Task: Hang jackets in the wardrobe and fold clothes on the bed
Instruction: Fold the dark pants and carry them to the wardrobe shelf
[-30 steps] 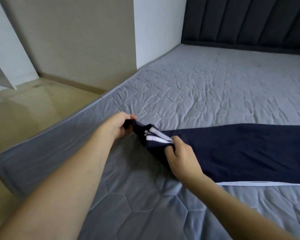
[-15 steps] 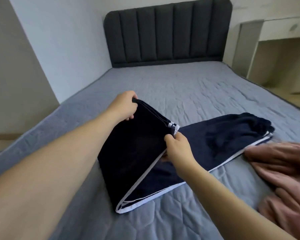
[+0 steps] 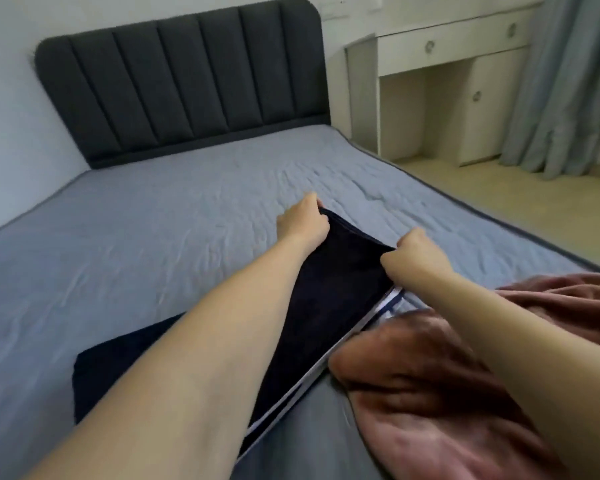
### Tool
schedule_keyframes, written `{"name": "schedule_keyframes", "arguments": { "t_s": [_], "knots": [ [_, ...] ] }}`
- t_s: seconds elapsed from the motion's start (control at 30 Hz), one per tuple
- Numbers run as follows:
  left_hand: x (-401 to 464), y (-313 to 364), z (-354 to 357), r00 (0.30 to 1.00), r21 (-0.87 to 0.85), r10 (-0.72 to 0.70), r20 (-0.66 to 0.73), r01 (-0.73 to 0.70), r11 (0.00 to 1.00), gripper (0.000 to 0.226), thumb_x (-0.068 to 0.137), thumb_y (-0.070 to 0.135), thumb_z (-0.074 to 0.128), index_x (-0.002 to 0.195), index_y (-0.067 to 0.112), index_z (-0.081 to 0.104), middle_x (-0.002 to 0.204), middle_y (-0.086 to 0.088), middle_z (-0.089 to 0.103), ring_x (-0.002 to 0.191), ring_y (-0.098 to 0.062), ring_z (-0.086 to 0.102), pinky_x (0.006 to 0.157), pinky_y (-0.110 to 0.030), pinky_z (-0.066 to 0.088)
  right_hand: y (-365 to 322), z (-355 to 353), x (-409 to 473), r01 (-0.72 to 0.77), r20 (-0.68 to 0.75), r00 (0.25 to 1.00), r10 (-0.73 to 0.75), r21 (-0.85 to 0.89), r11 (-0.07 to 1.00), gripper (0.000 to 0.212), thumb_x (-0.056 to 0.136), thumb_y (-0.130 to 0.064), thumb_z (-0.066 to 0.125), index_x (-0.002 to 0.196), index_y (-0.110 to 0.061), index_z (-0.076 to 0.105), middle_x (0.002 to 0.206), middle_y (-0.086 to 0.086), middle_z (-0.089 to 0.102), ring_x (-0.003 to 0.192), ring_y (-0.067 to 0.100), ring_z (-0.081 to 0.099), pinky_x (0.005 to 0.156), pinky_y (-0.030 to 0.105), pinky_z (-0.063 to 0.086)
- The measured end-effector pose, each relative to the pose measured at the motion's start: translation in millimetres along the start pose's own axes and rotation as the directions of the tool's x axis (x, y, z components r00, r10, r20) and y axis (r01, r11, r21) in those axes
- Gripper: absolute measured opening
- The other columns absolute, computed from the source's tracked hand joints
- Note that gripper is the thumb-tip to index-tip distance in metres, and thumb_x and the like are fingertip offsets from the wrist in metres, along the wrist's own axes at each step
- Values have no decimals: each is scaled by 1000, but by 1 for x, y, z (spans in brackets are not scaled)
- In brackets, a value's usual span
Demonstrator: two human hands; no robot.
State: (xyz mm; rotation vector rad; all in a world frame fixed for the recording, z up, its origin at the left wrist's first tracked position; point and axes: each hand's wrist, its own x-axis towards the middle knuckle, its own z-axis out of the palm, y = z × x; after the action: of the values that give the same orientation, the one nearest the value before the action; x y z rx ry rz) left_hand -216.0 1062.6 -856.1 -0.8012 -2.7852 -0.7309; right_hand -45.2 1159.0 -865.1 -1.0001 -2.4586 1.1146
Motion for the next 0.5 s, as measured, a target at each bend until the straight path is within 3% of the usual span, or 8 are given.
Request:
{"name": "schedule_keyframes", "arguments": {
  "t_s": [0.07, 0.13, 0.27, 0.43, 0.5],
  "knots": [
    [4, -7, 40, 995, 59, -14, 94, 8, 998, 32, 97, 31, 46, 128, 25, 46, 133, 1, 57, 125, -28, 43, 92, -36, 28, 24, 15, 15, -58, 54, 997, 60, -24, 998, 5, 84, -3, 47, 88, -3, 44, 94, 17, 55, 71, 26, 46, 49, 27, 26],
    [0, -22, 70, 982, 39, -45, 181, 38, 998, 39, 101, 38, 39, 137, 25, 39, 140, -2, 52, 127, -29, 41, 98, -39, 28, 45, 35, 21, -66, 37, 997, 65, 15, 998, 15, 85, -10, 48, 95, -1, 54, 105, 20, 61, 77, 26, 47, 60, 28, 33],
    [-11, -41, 84, 976, 8, -164, 144, 164, 986, 55, 101, 49, 25, 136, 12, 44, 136, -12, 54, 123, -35, 49, 101, -45, 39, 57, 51, 15, 29, -83, 996, -28, 18, 999, 24, 89, -19, 47, 106, -2, 52, 110, 20, 58, 96, 34, 52, 74, 34, 34],
    [-36, -92, 20, 941, 293, -200, 273, 117, 949, 74, 94, 66, 21, 139, 15, 49, 146, -9, 49, 131, -31, 47, 106, -42, 36, 30, 40, -11, 110, -175, 970, -167, -297, 948, 45, 83, -10, 50, 127, -3, 42, 131, 20, 39, 117, 42, 40, 99, 46, 32],
    [-63, -141, -22, 878, 324, -336, 341, 226, 919, 81, 88, 74, 29, 140, 16, 51, 148, -7, 47, 134, -29, 46, 111, -42, 35, 8, 39, -38, 276, -181, 895, -408, -495, 824, 48, 81, -9, 51, 128, -6, 45, 133, 17, 39, 113, 40, 42, 97, 45, 31]
  ]
}}
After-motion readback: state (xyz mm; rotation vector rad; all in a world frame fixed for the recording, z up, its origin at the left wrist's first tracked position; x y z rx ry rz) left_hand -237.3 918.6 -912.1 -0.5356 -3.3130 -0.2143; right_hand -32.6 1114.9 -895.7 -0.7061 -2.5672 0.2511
